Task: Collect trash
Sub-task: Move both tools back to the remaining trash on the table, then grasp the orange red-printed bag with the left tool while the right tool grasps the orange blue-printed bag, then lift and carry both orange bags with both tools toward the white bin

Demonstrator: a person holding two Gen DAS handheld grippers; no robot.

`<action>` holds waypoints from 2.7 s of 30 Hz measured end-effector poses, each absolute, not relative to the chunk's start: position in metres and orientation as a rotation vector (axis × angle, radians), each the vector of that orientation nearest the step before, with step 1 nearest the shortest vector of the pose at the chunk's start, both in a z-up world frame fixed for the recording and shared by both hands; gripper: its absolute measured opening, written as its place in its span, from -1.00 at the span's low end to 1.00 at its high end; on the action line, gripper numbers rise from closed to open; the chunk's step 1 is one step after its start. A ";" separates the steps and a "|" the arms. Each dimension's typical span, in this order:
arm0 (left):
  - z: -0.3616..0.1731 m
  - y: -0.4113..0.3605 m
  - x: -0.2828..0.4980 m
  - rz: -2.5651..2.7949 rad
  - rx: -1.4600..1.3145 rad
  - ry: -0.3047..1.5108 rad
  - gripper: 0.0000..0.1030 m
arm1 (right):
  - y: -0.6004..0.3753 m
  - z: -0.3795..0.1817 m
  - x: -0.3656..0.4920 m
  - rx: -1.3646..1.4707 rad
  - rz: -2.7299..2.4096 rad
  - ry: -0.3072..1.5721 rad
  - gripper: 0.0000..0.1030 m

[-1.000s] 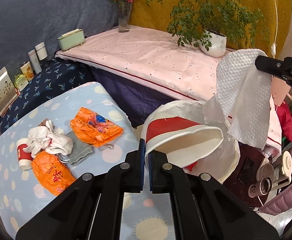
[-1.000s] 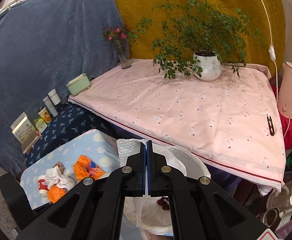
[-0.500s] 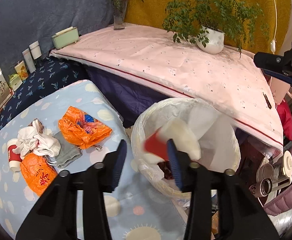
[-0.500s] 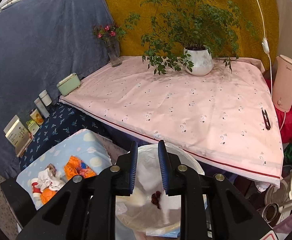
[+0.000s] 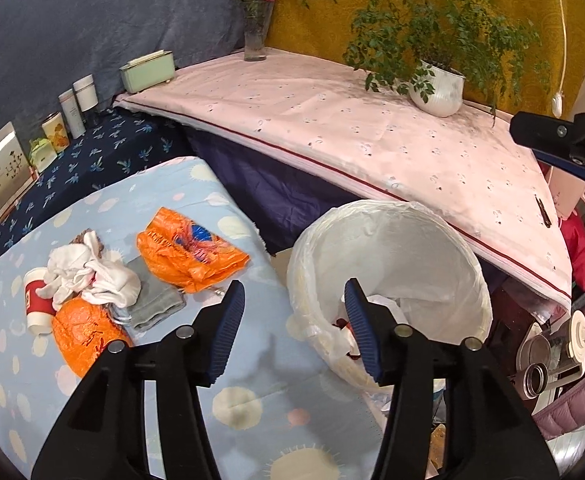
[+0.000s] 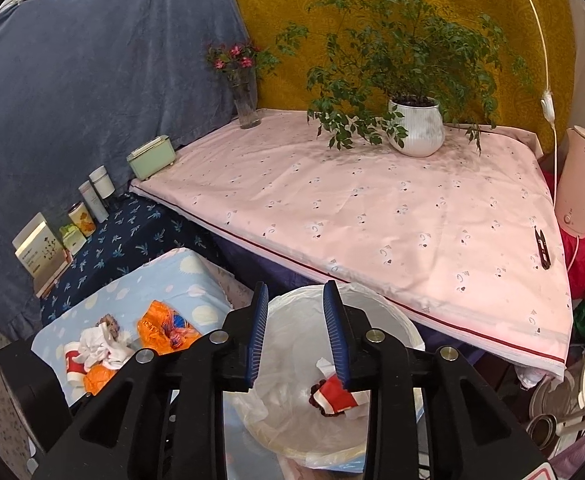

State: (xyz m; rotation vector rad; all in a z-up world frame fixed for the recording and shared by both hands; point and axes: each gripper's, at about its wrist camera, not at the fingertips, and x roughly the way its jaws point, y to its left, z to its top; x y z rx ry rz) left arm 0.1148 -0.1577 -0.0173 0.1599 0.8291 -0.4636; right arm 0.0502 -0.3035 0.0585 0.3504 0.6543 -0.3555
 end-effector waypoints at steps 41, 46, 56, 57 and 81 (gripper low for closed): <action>-0.115 0.046 0.176 -0.106 -0.260 1.175 0.05 | -0.165 -0.009 0.118 0.166 -0.097 0.851 -0.30; -0.116 0.050 0.175 -0.120 -0.253 1.167 -0.42 | -0.152 -0.026 0.128 0.157 -0.059 0.886 -0.30; -0.086 0.079 0.164 -0.075 -0.260 1.067 -0.70 | -0.144 -0.069 0.173 0.145 -0.048 0.936 -0.30; -0.082 0.082 0.164 -0.066 -0.258 1.055 -0.70 | -0.144 -0.072 0.177 0.142 -0.045 0.939 -0.30; -0.044 0.088 0.166 -0.011 -0.195 0.954 -0.70 | -0.143 -0.089 0.213 0.100 0.029 0.943 -0.73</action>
